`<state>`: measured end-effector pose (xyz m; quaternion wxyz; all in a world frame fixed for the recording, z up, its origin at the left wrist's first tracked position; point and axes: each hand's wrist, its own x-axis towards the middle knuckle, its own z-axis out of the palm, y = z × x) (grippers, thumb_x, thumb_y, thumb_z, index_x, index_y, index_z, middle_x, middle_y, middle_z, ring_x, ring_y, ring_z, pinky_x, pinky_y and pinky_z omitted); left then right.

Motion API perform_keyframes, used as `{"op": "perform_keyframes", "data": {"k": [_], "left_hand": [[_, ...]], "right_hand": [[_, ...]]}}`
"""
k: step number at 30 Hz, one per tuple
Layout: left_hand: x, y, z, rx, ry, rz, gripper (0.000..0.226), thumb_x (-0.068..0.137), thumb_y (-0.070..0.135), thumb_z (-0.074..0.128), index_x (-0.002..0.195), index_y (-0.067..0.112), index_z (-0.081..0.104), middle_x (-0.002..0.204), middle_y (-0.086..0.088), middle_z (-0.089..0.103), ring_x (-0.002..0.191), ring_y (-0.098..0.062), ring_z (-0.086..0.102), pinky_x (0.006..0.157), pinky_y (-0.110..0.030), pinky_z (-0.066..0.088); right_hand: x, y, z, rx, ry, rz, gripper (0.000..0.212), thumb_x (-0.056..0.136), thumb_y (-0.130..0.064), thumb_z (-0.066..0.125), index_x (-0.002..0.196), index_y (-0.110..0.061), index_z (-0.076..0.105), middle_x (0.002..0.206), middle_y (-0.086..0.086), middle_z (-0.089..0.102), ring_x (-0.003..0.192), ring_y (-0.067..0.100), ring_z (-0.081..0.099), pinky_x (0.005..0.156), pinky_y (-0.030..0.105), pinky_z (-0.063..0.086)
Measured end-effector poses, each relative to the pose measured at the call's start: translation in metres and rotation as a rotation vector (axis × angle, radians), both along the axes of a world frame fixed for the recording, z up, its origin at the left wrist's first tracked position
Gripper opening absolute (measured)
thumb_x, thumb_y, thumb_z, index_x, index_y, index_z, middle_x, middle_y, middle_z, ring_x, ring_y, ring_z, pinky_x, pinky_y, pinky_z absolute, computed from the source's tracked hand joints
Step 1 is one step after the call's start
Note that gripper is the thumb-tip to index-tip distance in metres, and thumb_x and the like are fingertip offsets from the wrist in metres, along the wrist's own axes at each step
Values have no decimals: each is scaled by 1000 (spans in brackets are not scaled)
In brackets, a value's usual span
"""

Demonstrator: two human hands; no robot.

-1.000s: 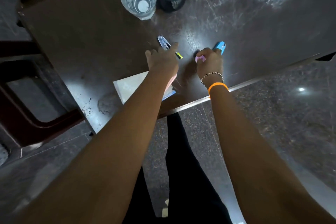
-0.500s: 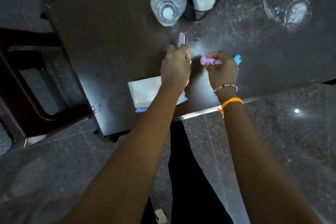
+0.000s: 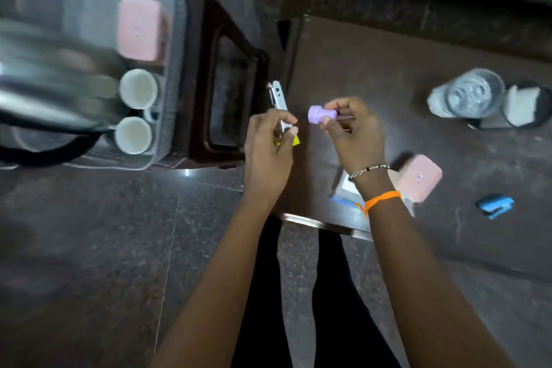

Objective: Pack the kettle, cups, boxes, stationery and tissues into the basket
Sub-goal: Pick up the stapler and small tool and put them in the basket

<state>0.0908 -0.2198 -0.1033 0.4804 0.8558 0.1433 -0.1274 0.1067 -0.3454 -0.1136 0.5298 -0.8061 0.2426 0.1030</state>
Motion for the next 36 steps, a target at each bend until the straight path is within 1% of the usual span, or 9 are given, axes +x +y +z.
{"op": "perform_keyframes", "data": {"k": [3, 5, 9, 13, 16, 20, 27, 29, 36], "left_hand": [[17, 66, 19, 36, -25, 160, 19, 86, 9, 55, 97, 22, 62, 100, -3, 54, 83, -20, 61, 85, -30, 50], [32, 106, 30, 91, -69, 234, 21, 86, 8, 54, 100, 21, 63, 101, -2, 57, 85, -21, 58, 87, -36, 48], [65, 164, 43, 163, -119, 304, 25, 85, 12, 54, 106, 19, 64, 107, -5, 57, 89, -18, 57, 87, -26, 45], [103, 199, 40, 268, -100, 305, 35, 84, 9, 53, 118, 18, 59, 114, -8, 49, 96, -19, 52, 85, -14, 32], [134, 213, 31, 344, -11, 277, 44, 84, 0, 46, 126, 12, 51, 133, -16, 41, 116, -29, 47, 100, -27, 32], [177, 218, 17, 519, 115, 248, 41, 86, -1, 46, 126, 7, 46, 141, -14, 32, 123, -34, 40, 100, -38, 36], [200, 235, -9, 616, 195, 227, 43, 85, -9, 36, 126, 4, 44, 145, -13, 31, 125, -34, 39, 101, -39, 37], [202, 236, -5, 603, 137, 261, 55, 72, -12, 34, 124, 5, 45, 140, -14, 36, 122, -33, 42, 101, -39, 37], [152, 207, 20, 344, -107, 322, 27, 87, -3, 42, 108, 2, 57, 121, -16, 54, 110, -31, 51, 92, -32, 31]], "right_hand": [[31, 62, 7, 35, -27, 109, 13, 81, -2, 61, 92, -9, 64, 85, -3, 64, 74, 12, 62, 73, 21, 50], [51, 100, 12, 60, -48, 154, 16, 80, 1, 60, 92, -8, 65, 88, 2, 66, 74, 13, 63, 70, 16, 48], [92, 165, 20, 79, -132, 216, 18, 78, 3, 58, 92, -6, 66, 98, 15, 70, 81, 21, 66, 67, 12, 49], [136, 215, 20, 21, -208, 239, 19, 78, 3, 56, 93, -4, 65, 101, 20, 67, 82, 24, 66, 65, 11, 46], [168, 241, 13, -44, -222, 224, 24, 78, 3, 52, 98, -3, 65, 107, 19, 66, 89, 27, 65, 73, 18, 47], [198, 258, 7, -159, -202, 249, 30, 80, -2, 49, 105, -7, 66, 114, 11, 67, 108, 24, 60, 94, 24, 41], [213, 262, -3, -183, -70, 341, 32, 86, -3, 48, 112, -7, 65, 121, 11, 66, 115, 19, 58, 90, 12, 34], [214, 258, -4, -169, -62, 315, 33, 84, 1, 47, 111, -4, 66, 119, 13, 67, 111, 20, 60, 92, 14, 36], [176, 232, -3, 3, -61, 205, 36, 79, 7, 39, 94, -1, 70, 98, 20, 72, 95, 26, 69, 96, 40, 52]]}}
